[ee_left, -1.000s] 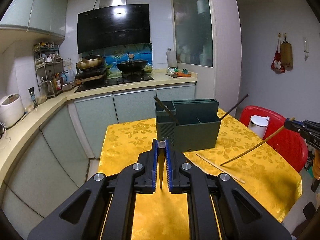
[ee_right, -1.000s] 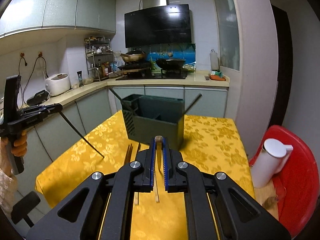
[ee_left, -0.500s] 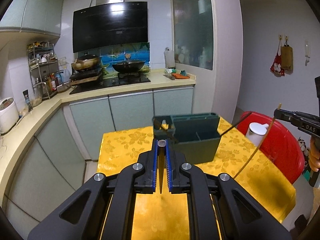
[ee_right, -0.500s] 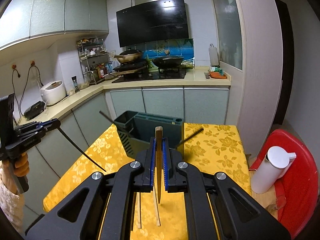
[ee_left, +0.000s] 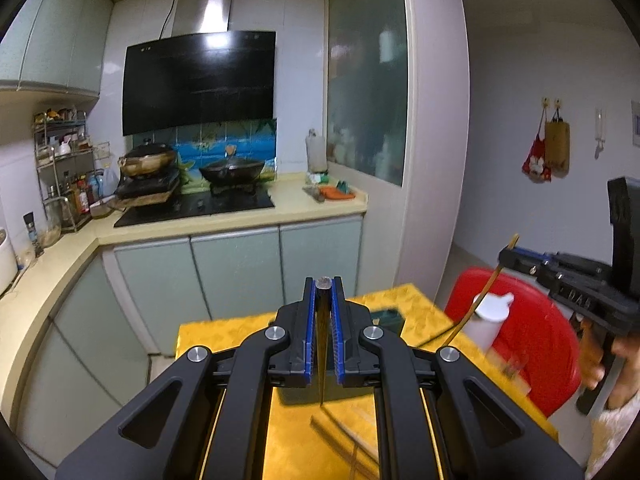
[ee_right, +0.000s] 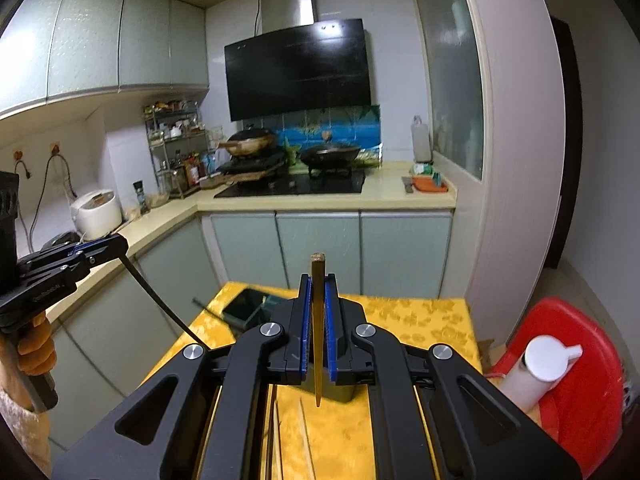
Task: Organize utensils
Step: 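Carry the dark chopstick in the left tool while the right tool carries the bamboo one to the holder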
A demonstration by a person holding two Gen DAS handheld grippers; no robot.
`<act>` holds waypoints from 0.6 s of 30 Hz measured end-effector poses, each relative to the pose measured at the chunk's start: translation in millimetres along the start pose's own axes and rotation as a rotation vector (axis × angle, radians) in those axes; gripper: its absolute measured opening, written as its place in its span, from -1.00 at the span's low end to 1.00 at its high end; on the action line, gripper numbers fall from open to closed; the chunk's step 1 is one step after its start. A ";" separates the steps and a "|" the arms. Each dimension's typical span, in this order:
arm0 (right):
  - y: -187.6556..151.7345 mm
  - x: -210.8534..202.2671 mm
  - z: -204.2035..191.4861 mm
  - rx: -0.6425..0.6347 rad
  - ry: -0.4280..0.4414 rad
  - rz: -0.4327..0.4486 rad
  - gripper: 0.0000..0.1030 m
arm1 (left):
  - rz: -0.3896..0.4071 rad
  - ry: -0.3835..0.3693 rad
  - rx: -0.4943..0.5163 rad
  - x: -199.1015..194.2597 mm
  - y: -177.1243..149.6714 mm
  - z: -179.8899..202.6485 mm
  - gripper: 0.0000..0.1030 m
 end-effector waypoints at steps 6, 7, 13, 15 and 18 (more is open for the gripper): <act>18.9 18.0 8.0 -0.017 -0.052 0.027 -0.86 | 0.037 -0.007 -0.003 24.4 29.3 22.1 -0.86; 20.5 20.7 8.6 -0.019 -0.059 0.030 -0.86 | 0.039 -0.006 -0.003 28.5 31.2 24.2 -0.86; 21.1 45.7 9.4 -0.034 -0.073 0.015 -0.86 | 0.007 0.013 -0.016 71.0 23.2 26.0 -0.86; 14.4 53.8 10.5 -0.033 -0.069 -0.006 -0.86 | -0.012 0.028 -0.015 85.4 14.4 22.4 -0.86; 7.7 64.0 10.1 -0.033 -0.061 -0.039 -0.86 | -0.039 0.043 -0.016 100.7 1.0 17.0 -0.86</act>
Point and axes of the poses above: each gripper's, at about its wrist camera, not at the fingertips, and x roughly the way its jaws point, z to its right, y to its top, the point moved 9 cm from there along x, roughly the way its jaws point, and after that the axes turned 13 degrees about -x, right-handed, at the moved point
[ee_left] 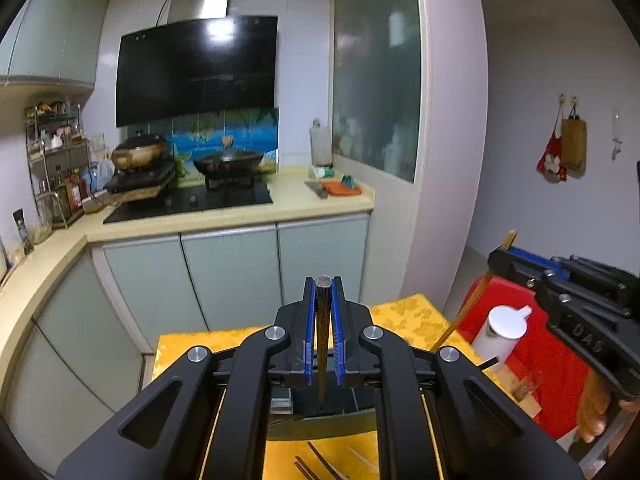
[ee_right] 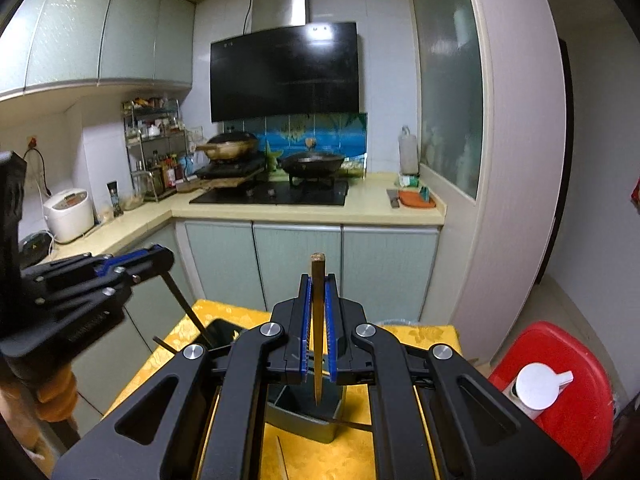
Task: Organize utensils
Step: 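Carry the dark chopstick in the left tool while the right tool carries the bamboo one to the holder, then open both tools to drop the chopsticks into the green holder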
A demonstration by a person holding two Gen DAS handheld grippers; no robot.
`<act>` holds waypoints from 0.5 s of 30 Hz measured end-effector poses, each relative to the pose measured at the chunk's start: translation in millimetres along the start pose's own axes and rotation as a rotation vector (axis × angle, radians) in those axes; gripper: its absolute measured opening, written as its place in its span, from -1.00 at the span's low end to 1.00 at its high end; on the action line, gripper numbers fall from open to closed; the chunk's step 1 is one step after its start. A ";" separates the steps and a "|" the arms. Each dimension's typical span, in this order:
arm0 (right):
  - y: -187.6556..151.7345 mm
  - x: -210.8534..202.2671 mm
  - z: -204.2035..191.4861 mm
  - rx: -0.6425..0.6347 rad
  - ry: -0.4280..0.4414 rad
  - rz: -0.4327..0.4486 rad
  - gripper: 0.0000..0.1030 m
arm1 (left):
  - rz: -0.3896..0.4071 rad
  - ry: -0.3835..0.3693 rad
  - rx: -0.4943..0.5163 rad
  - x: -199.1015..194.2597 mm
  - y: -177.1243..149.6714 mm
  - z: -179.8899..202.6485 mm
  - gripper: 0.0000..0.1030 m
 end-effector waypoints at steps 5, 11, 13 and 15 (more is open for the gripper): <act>-13.6 16.2 -3.8 -0.004 0.006 -0.049 -0.86 | -0.039 0.023 -0.014 22.1 -19.1 -11.3 -0.86; -28.1 36.2 -17.0 -0.020 0.013 -0.096 -0.86 | -0.062 0.049 -0.021 35.3 -33.5 -20.7 -0.86; -31.7 40.0 -20.6 -0.023 0.016 -0.101 -0.86 | -0.060 0.057 -0.018 36.1 -36.1 -21.7 -0.86; -33.8 42.3 -22.3 -0.017 0.016 -0.100 -0.86 | -0.053 0.058 -0.018 34.9 -36.3 -22.6 -0.86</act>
Point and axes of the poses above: each gripper's, at about its wrist camera, not at the fingertips, and x roughly the way its jaws point, z to its right, y to its top, the point moved 9 cm from there along x, roughly the way its jaws point, and after that the axes turned 13 degrees about -x, right-handed, at the moved point
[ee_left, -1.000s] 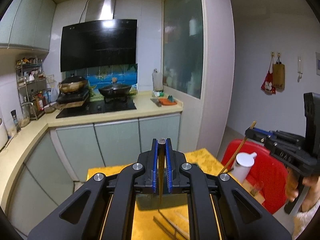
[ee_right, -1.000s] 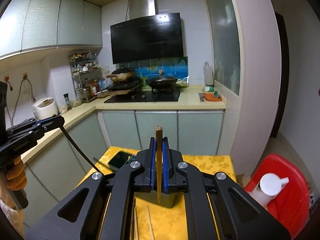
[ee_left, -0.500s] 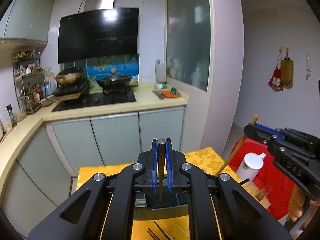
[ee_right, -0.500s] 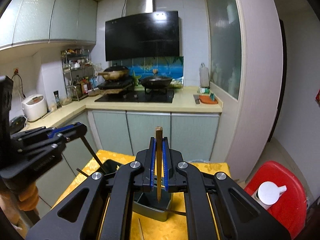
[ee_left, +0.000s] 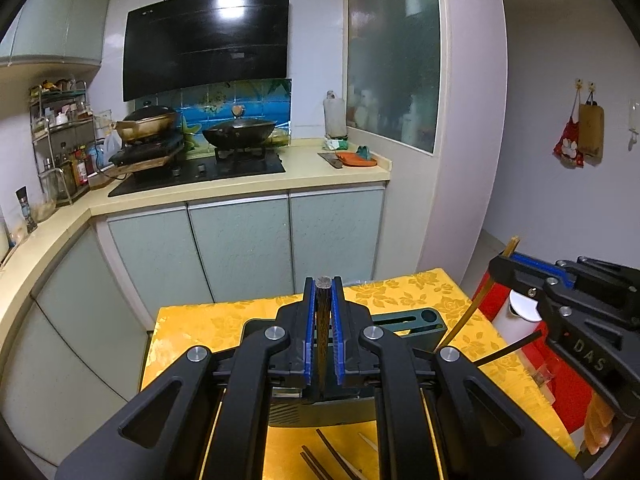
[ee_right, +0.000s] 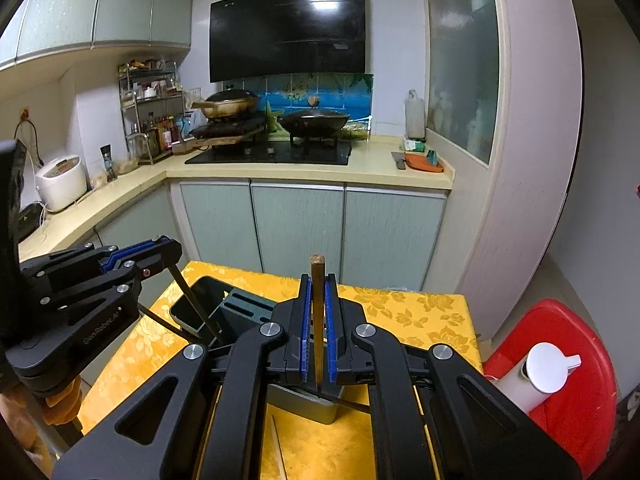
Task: Organize utensils
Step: 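Open both tools to drop the chopsticks into the green holder, then lower the left tool and grasp a light bamboo chopstick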
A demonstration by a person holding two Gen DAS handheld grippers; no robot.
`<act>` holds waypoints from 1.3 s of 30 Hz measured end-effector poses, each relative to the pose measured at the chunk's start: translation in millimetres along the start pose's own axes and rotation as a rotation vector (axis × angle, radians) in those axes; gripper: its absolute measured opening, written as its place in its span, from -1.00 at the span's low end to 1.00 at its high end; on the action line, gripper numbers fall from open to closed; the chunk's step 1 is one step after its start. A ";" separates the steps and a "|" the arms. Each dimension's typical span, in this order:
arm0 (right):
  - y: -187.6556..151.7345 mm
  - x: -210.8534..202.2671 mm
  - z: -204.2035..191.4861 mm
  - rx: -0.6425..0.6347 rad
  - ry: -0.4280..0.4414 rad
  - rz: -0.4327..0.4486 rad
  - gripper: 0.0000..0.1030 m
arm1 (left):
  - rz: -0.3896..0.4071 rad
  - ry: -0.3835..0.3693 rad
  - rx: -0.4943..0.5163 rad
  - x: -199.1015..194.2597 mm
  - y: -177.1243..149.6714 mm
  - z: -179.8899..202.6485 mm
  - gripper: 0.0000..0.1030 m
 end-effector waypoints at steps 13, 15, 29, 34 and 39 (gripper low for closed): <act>7.2 -24.8 5.4 -0.026 -0.045 0.068 0.05 | 0.067 -0.031 -0.030 -39.7 9.3 -7.6 0.47; 7.8 -31.5 7.6 -0.032 -0.051 0.080 0.08 | 0.075 -0.035 -0.035 -47.1 7.1 -9.1 0.56; -29.8 -92.2 16.9 0.000 -0.063 0.155 0.10 | 0.113 0.031 0.002 -91.0 -47.2 -32.8 0.73; -56.2 -99.1 5.2 -0.004 -0.070 0.149 0.10 | 0.095 0.060 0.008 -102.5 -79.4 -42.0 0.73; -94.2 -104.7 -14.8 -0.027 -0.076 0.130 0.11 | 0.065 0.088 -0.001 -111.2 -111.1 -55.6 0.73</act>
Point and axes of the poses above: each gripper's, at about its wrist camera, not at the fingertips, and x roughly the way its jaws point, z to its right, y to its top, the point moved 9 cm from there along x, roughly the way its jaws point, and after that the axes turned 13 degrees about -x, right-handed, at the moved point
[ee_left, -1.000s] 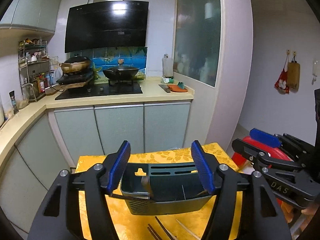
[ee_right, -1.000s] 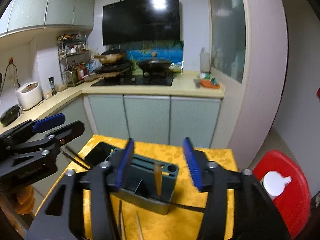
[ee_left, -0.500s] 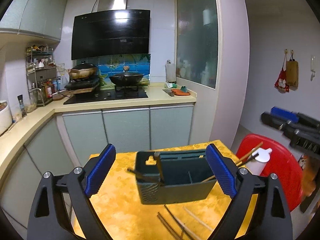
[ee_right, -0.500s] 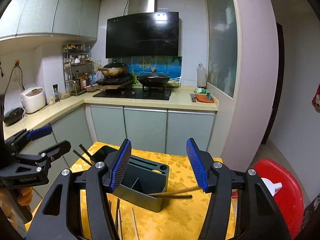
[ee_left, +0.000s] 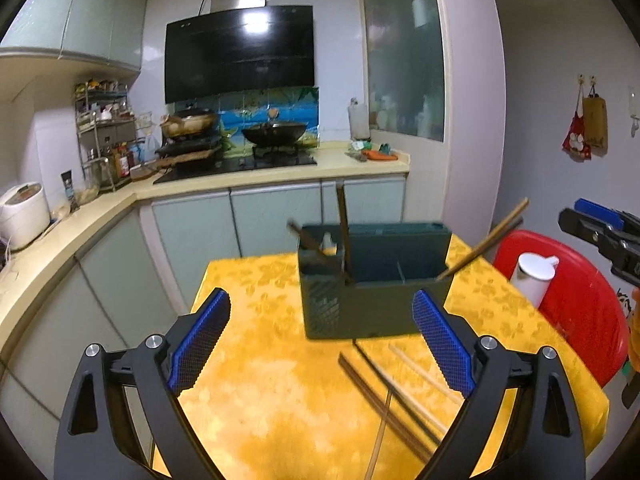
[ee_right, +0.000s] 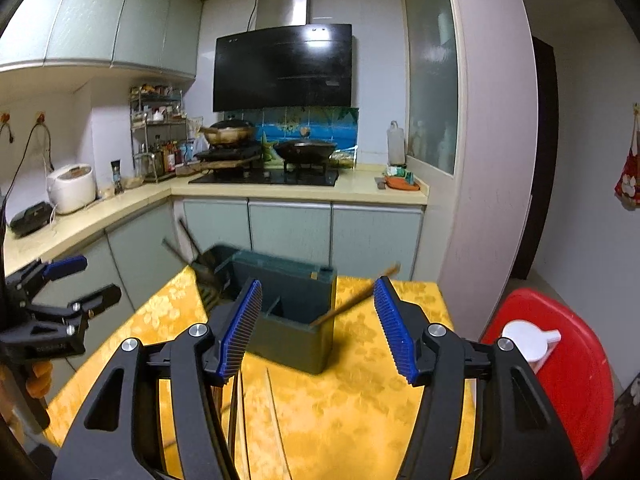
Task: Organize utensils
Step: 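Lower the left tool and grasp a light bamboo chopstick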
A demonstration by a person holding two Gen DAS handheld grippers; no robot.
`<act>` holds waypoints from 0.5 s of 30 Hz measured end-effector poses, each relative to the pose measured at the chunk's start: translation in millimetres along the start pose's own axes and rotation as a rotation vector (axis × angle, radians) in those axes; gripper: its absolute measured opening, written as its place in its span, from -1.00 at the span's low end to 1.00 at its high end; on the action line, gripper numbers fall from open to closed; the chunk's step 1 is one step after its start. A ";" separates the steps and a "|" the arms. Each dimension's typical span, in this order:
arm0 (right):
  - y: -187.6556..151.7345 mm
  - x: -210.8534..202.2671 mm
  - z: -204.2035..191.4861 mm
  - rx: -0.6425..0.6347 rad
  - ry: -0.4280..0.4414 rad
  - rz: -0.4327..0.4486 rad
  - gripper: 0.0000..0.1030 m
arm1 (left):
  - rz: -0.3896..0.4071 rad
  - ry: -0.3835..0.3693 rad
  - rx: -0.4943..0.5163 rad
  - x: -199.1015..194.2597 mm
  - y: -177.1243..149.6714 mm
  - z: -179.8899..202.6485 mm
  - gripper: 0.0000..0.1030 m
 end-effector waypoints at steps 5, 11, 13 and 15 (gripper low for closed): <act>-42.8 -9.9 -15.7 -0.043 -0.014 -0.029 0.12 | -0.033 0.015 -0.002 -7.1 -36.3 -11.6 0.73; -100.0 -7.0 -33.2 -0.041 0.022 -0.118 0.12 | -0.109 0.053 0.012 -0.5 -90.6 -27.9 0.73; -116.6 -5.5 -39.2 -0.044 0.024 -0.145 0.12 | -0.155 0.061 0.008 5.1 -112.8 -34.1 0.73; -131.1 -2.5 -41.8 -0.029 0.032 -0.169 0.12 | -0.192 0.061 0.009 7.4 -132.0 -37.6 0.73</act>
Point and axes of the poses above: each gripper's, at about its wrist camera, not at the fingertips, and x roughly the way its jaws point, z to its right, y to its top, the point moved 9 cm from there along x, roughly the way its jaws point, and after that the axes turned 13 degrees about -x, right-handed, at the moved point
